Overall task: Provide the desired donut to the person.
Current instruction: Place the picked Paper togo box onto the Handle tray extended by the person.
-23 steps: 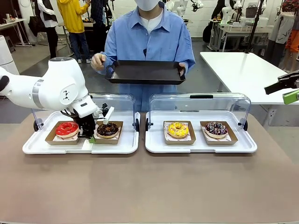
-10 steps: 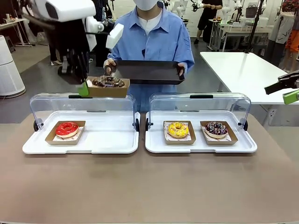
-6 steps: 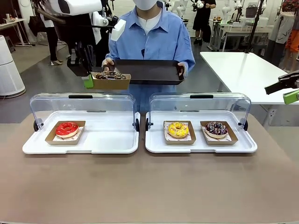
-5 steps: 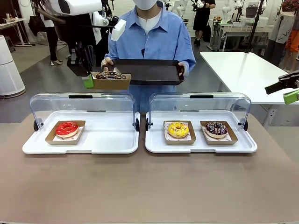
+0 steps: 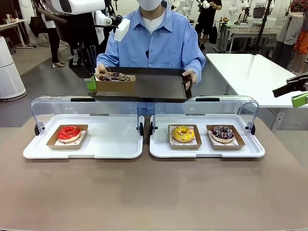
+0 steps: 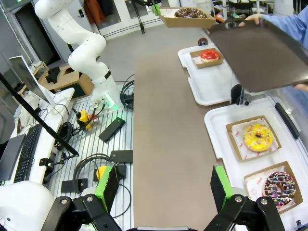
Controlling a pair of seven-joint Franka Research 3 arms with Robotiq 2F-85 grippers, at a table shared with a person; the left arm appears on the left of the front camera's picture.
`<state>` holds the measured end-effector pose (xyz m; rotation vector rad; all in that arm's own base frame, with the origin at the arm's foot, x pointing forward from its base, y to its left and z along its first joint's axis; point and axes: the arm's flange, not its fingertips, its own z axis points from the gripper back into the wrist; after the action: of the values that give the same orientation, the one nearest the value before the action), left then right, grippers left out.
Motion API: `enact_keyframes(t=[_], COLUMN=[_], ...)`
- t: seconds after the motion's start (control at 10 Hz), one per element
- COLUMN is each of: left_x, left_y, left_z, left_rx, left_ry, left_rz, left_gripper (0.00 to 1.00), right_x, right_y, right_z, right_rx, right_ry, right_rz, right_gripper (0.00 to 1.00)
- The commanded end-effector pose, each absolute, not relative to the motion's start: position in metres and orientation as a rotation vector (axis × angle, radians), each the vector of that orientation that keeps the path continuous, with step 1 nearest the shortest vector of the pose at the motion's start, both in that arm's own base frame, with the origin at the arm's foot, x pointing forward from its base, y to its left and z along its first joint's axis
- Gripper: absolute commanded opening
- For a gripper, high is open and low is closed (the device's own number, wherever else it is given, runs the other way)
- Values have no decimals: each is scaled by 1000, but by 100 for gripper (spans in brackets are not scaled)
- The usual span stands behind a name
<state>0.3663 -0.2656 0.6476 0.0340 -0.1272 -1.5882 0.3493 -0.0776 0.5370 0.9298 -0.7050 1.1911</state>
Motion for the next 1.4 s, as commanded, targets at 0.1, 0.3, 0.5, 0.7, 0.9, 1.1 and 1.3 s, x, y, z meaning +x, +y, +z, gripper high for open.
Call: enact_keyframes(t=[0.1, 0.3, 0.5, 0.7, 0.9, 1.1, 1.3], left_x=[362, 362, 366, 413, 443, 477, 507], left_y=[-264, -264, -266, -262, -257, -250, -235], left_z=[648, 648, 647, 665, 673, 667, 650], left_rx=[36, 36, 34, 46, 46, 87, 90], left_ry=[-129, -129, -127, -213, -257, -221, -189], left_rz=[-1574, -1574, -1588, -1564, -1596, -1607, -1607], left_gripper=[0, 0, 1, 1, 1, 1, 1], right_x=[349, 349, 349, 349, 349, 349, 349], right_y=[-79, -79, -79, -79, -79, -79, -79], right_z=[537, 537, 537, 537, 537, 537, 537], right_rx=[938, 938, 938, 938, 938, 938, 938], right_ry=[-718, -718, -718, -718, -718, -718, -718], right_rz=[1203, 1203, 1203, 1203, 1203, 1203, 1203], right_gripper=[100, 100, 100, 100, 100, 100, 100])
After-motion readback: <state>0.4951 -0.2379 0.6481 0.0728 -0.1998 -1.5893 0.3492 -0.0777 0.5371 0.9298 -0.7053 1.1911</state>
